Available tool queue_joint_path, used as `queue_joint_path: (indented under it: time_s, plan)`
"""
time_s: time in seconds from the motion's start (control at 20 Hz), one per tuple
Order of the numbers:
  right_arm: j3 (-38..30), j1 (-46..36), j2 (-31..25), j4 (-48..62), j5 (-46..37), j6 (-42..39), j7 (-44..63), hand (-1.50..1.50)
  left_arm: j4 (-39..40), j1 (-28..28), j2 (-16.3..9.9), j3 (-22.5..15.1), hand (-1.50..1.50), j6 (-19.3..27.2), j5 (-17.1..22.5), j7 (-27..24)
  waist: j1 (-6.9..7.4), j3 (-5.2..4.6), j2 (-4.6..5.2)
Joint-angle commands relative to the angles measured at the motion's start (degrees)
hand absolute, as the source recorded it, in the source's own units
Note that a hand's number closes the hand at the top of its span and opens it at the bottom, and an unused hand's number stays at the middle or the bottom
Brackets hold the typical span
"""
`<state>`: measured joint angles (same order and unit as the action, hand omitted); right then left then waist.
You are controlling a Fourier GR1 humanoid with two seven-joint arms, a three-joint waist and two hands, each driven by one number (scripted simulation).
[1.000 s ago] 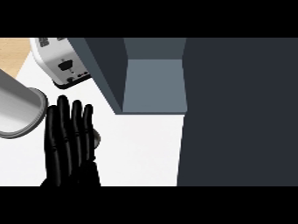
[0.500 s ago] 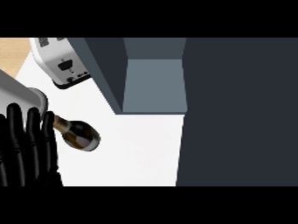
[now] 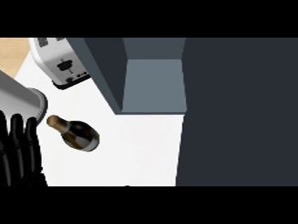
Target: Pick up the wine, place it into the cabinet and close the cabinet
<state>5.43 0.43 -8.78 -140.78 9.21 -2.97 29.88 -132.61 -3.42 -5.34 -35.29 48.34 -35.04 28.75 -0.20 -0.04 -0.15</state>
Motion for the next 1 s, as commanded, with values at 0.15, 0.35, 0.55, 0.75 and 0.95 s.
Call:
queue_joint_path:
  time_s: [0.15,0.35,0.55,0.75,0.95]
  plan:
    - [-0.53,2.11,-0.29,-7.71,2.11,-0.31,2.26,-1.5,-4.82,-2.2,-4.76,8.63,-1.5,-1.49,14.2,-0.78,-0.2,-0.04,0.07]
    - [2.02,3.41,0.81,-9.6,0.24,0.13,2.88,-1.5,-1.69,-7.64,-5.55,7.82,-1.5,0.94,23.24,-11.82,-0.21,-0.2,-0.05]
    - [0.59,3.26,1.65,-7.47,1.36,0.04,2.05,-1.5,2.67,-9.13,-4.25,11.14,-1.5,-3.12,31.4,-17.46,0.02,-0.08,0.04]
    - [-1.57,0.72,-0.36,-9.61,3.8,-0.52,5.34,-1.5,8.12,-8.34,-3.62,17.89,-1.5,-7.99,39.43,-21.52,-0.16,-0.1,0.07]
    - [3.12,-2.29,1.44,-7.3,-1.25,1.91,7.67,-1.5,10.44,-12.42,-2.43,19.84,-1.5,-13.56,44.5,-29.49,0.37,-0.05,0.06]
